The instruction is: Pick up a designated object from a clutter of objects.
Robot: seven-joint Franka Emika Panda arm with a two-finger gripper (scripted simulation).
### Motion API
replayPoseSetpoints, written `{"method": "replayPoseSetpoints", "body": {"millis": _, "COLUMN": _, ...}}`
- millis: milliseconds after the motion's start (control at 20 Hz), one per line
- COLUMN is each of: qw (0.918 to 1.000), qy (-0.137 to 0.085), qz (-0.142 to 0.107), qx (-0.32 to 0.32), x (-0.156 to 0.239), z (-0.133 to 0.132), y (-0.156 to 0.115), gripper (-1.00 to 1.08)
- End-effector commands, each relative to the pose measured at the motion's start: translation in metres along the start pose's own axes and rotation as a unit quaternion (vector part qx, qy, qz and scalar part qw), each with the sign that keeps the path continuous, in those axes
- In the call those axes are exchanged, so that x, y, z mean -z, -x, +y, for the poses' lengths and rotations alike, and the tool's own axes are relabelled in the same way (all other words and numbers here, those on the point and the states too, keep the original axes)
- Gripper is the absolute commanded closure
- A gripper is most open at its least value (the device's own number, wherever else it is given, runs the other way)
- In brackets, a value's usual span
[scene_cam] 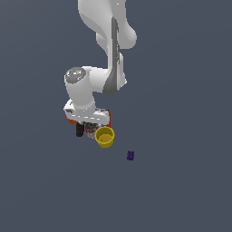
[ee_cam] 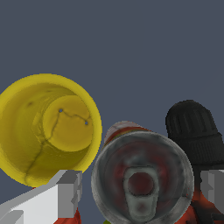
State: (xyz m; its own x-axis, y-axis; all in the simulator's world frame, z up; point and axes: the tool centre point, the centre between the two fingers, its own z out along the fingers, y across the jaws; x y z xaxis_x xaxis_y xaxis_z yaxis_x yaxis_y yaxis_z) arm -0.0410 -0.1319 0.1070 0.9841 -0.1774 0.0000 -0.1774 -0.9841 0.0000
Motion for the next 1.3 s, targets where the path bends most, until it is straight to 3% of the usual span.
{"method": "replayPoseSetpoints", "body": {"millis": 0, "qw": 1.0000, "qy": 0.000, "qz": 0.000, "qx": 0.000, "x": -0.012, "z": 0.000, "y": 0.001, "gripper": -0.92}}
{"method": "replayPoseSetpoints", "body": {"millis": 400, "qw": 1.0000, "qy": 0.000, "qz": 0.000, "qx": 0.000, "x": -0.030, "z": 0.000, "y": 0.000, "gripper": -0.92}}
{"method": "replayPoseSetpoints", "body": {"millis": 450, "qw": 1.0000, "qy": 0.000, "qz": 0.000, "qx": 0.000, "x": -0.030, "z": 0.000, "y": 0.000, "gripper": 1.08}}
{"method": "replayPoseSetpoints", "body": {"millis": 1250, "qw": 1.0000, "qy": 0.000, "qz": 0.009, "qx": 0.000, "x": -0.012, "z": 0.002, "y": -0.004, "gripper": 1.08}}
